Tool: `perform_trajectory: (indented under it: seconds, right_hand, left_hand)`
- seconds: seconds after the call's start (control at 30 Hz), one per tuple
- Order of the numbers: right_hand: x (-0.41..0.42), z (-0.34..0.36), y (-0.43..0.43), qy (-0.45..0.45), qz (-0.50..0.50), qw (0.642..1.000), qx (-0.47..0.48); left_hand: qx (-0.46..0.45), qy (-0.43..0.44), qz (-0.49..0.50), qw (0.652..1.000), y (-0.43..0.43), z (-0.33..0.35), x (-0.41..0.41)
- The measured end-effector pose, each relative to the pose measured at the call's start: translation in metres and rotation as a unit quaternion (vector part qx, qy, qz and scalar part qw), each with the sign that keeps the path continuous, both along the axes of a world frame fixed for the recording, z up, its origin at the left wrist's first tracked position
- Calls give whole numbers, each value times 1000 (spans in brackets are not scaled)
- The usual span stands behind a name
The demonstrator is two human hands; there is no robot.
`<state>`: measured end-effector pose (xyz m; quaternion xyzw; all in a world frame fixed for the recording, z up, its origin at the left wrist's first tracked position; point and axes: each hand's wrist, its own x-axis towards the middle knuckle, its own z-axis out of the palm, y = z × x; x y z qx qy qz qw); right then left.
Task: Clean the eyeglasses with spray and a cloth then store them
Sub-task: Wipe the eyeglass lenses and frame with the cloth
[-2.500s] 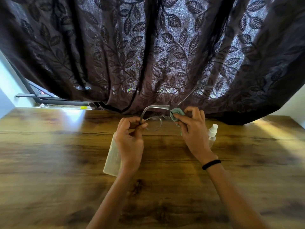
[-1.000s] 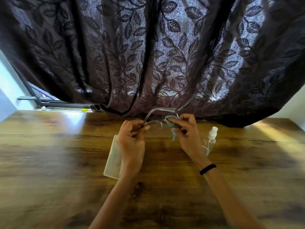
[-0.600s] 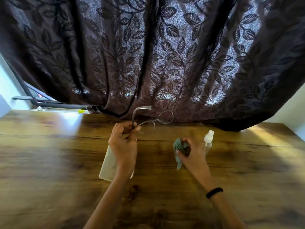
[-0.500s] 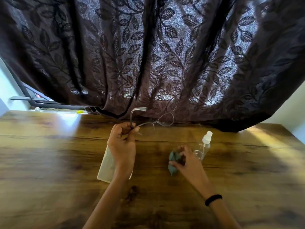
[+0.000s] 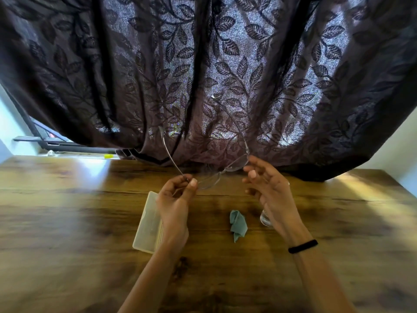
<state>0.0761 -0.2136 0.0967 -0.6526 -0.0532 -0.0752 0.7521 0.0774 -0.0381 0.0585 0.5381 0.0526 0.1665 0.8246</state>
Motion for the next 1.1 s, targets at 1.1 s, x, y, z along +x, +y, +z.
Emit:
perform_trajectory:
  seconds: [1.1]
  right_hand:
    - [2,16,31,-178,-123,915,-340]
  left_hand:
    - [-43,104,-4,994,-15,-6,-15]
